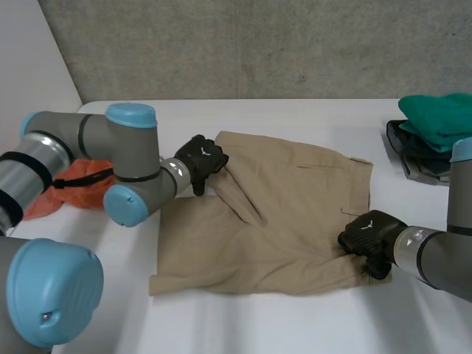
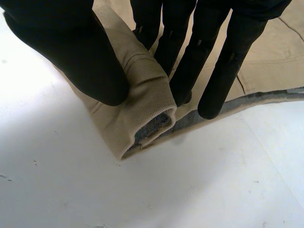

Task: Fold the laundry.

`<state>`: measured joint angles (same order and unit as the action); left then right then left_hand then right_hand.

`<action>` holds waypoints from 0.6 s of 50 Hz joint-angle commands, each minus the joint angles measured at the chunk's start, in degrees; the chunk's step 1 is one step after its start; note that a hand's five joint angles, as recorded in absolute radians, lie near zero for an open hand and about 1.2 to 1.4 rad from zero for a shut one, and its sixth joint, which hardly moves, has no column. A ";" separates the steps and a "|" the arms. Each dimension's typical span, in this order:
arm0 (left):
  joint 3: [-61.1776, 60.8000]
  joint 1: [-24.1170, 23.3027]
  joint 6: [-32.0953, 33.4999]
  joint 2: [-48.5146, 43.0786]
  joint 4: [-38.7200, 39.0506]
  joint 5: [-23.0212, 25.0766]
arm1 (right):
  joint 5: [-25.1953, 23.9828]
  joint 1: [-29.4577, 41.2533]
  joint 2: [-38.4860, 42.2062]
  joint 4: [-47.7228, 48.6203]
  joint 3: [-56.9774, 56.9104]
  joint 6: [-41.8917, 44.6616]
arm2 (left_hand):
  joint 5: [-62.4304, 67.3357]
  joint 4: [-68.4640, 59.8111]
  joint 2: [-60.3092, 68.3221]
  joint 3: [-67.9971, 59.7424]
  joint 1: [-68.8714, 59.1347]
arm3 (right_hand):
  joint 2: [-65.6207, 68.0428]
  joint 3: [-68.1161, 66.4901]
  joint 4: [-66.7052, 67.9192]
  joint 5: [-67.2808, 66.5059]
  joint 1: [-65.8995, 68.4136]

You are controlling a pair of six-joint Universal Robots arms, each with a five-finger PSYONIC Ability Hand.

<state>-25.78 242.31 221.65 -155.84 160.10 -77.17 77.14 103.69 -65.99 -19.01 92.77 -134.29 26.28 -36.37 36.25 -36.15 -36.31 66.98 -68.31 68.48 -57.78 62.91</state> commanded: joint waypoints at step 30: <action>5.66 -1.58 6.63 -3.60 2.92 -5.62 | -0.58 -1.74 -5.38 0.28 3.21 -1.15 | 6.26 -6.17 6.29 -6.39 -6.23 | 13.02 -11.69 11.52 -12.22 17.09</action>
<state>-16.07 239.79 238.10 -163.58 161.79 -83.63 76.55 102.12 -71.26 -18.68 96.00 -135.47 44.45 -54.56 53.56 -54.48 -51.95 66.98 -68.31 68.48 -57.78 62.91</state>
